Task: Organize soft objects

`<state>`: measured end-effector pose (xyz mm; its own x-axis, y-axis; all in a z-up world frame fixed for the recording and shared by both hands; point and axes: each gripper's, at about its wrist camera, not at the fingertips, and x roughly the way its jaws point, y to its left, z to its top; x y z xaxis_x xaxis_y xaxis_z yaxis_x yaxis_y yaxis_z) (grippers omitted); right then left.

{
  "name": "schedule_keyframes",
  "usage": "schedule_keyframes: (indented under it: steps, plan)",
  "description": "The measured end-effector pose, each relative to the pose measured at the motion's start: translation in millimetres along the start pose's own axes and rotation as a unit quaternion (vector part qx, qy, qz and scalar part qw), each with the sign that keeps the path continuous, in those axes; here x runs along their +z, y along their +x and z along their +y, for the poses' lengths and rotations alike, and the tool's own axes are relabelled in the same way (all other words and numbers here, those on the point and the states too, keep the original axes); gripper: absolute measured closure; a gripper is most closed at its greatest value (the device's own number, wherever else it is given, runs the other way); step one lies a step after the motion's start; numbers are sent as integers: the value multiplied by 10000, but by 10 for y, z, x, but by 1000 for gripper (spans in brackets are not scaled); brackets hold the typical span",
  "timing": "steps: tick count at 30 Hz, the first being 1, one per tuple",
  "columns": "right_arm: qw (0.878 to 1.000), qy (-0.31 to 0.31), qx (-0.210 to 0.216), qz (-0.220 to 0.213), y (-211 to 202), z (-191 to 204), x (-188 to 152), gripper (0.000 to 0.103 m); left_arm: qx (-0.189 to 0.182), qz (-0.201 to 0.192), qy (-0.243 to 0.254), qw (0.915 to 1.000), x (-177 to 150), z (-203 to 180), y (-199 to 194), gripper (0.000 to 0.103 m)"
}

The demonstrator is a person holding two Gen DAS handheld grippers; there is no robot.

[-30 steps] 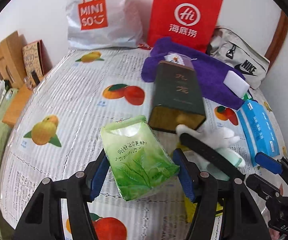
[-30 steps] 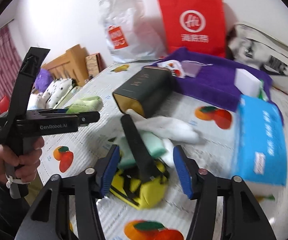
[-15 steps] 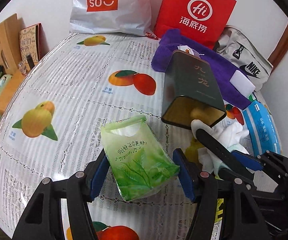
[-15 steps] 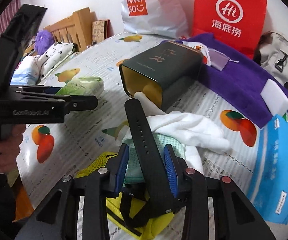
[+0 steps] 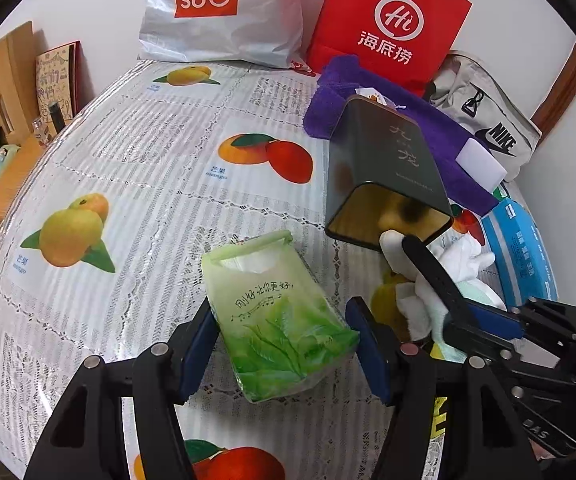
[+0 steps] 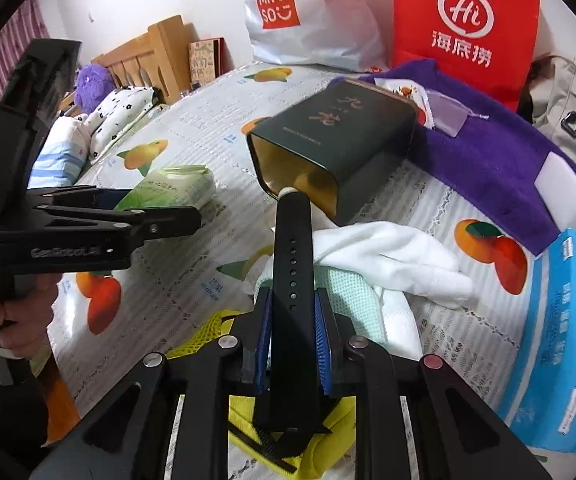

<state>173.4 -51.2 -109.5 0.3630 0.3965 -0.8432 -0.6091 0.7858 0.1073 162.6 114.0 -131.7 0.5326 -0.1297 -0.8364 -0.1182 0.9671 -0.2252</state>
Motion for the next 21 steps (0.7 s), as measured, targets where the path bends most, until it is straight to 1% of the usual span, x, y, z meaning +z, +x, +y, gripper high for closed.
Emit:
schedule_keyframes:
  steps: [4, 7, 11, 14, 15, 21]
  plan:
    - [9996, 120, 53, -243, -245, 42, -55, 83, -40, -77, 62, 9999, -10, -46, -47, 41]
    - [9988, 237, -3, -433, -452, 47, -149, 83, -69, -111, 208, 9997, -30, -146, -79, 41]
    - [9965, 507, -223, -625, -771, -43, -424, 83, -125, -157, 415, 9989, -91, -293, -105, 41]
    - [9946, 709, -439, -618, -913, -168, -660, 83, -175, -126, 487, 9986, -149, -374, -79, 41]
    - [9932, 850, -545, -584, -962, -238, -785, 83, -156, -109, 500, 9986, -171, -395, -68, 41]
    - [9839, 1473, -932, -395, -1030, -574, -1288, 83, -50, -57, 547, 9985, -284, -463, -14, 41]
